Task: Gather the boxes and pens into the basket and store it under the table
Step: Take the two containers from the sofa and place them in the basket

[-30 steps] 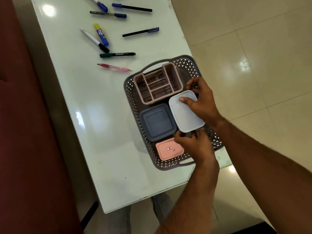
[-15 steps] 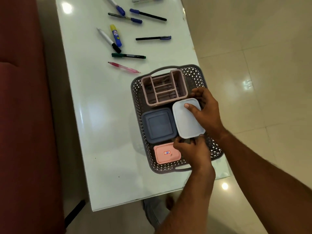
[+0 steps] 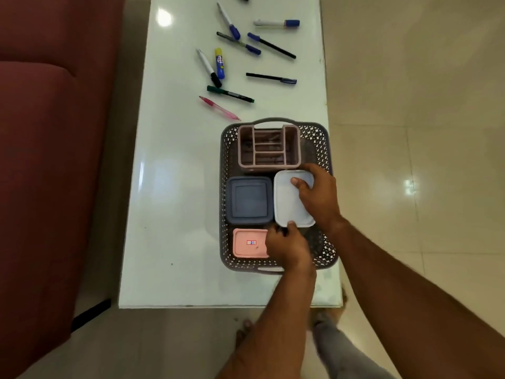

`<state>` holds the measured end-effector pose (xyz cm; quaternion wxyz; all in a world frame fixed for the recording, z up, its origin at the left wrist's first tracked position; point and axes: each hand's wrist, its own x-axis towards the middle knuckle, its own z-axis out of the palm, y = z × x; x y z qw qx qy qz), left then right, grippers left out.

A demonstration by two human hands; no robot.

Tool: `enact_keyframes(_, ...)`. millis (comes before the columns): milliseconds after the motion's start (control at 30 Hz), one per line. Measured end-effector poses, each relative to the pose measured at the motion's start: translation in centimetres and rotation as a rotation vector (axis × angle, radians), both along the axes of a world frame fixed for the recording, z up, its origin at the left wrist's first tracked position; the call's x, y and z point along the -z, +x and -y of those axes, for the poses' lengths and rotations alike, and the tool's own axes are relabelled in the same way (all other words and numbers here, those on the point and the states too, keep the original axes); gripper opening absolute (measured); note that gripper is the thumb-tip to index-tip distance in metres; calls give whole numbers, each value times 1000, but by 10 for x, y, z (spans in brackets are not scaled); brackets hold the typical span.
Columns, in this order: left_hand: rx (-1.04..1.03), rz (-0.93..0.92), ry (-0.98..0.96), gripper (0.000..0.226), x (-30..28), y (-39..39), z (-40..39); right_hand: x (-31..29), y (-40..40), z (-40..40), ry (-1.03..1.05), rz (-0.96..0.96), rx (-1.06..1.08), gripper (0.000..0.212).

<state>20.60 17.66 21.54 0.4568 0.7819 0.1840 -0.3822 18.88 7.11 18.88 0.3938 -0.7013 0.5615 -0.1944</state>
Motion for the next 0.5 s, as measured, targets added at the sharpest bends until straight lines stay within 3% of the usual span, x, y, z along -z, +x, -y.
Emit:
enact_keyframes(233,-195,43,-17,12,3,-17,11,-2,0,10,15,-59,-87,25)
enact_keyframes(400,-414,-8,80,35,5,-29,23,-18,-9,30,-50,-123,-286,27)
enact_keyframes(500,-584,-32,167,20,-19,-28,42,-39,-9,60,-104,-86,-360,23)
